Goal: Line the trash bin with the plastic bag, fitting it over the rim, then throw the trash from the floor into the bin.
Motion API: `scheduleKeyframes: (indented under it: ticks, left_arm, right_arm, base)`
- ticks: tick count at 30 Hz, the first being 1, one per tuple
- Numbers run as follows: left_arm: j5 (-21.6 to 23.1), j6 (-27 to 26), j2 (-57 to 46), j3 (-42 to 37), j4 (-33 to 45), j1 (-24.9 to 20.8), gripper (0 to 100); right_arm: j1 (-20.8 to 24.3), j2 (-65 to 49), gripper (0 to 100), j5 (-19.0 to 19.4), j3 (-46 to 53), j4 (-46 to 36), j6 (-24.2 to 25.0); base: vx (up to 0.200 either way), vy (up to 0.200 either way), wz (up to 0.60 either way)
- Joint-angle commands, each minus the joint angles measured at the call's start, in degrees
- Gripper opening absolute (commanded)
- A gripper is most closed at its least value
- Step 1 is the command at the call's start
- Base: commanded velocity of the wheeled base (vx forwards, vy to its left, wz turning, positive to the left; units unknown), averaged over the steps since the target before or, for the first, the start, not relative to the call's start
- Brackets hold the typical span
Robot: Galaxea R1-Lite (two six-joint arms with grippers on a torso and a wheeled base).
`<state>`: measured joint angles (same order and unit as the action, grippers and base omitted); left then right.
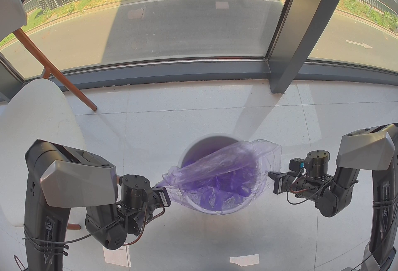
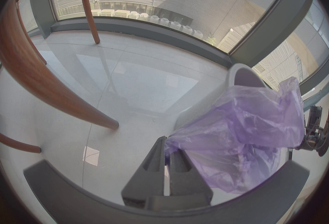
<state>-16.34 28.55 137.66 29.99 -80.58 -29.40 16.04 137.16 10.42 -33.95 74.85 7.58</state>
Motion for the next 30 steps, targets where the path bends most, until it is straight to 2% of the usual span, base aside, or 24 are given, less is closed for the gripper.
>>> scheduleKeyframes:
  ticks: [1,11,12,14,17,19,25,26,30]
  left_arm:
    - [-0.2,0.0,0.2,1.9,0.0,2.9,0]
    - [-0.2,0.2,0.1,4.8,-2.7,2.4,0]
    - [-0.2,0.1,0.2,4.7,-3.4,2.3,0]
    - [-0.2,0.2,0.2,4.6,-3.9,2.2,0]
    - [-1.2,0.3,0.3,4.3,-5.1,1.3,0]
    - [-1.3,0.3,0.3,4.3,-5.2,1.4,0]
    - [-1.2,0.5,0.3,3.8,-5.3,1.8,0]
    - [-1.1,0.5,0.3,3.8,-5.4,1.8,100]
    - [-0.9,0.5,0.2,3.8,-8.9,1.7,100]
  right_arm:
    - [0.2,1.9,0,0.3,-1.3,3.2,0.2]
    - [-0.1,1.9,0,0.4,-1.8,6.3,0.2]
    - [-0.1,1.6,100,0.4,-1.6,6.3,0.5]
    - [-0.1,1.4,100,0.4,-1.3,6.4,1.1]
    - [0.0,-1.3,100,0.6,0.7,6.3,5.4]
    - [0.0,-2.4,100,1.0,1.7,6.3,6.6]
    - [-0.4,-5.2,100,2.9,6.3,6.4,7.2]
    - [-0.5,-5.6,100,2.9,6.9,6.4,7.2]
    - [-0.7,-7.8,100,3.0,8.6,6.7,7.3]
  base:
    - [0.0,0.0,0.0]
    - [0.0,0.0,0.0]
    - [0.0,0.0,0.0]
    - [0.0,0.0,0.0]
    - [0.0,0.0,0.0]
    - [0.0,0.0,0.0]
    - [0.0,0.0,0.0]
    - [0.0,0.0,0.0]
    - [0.0,0.0,0.0]
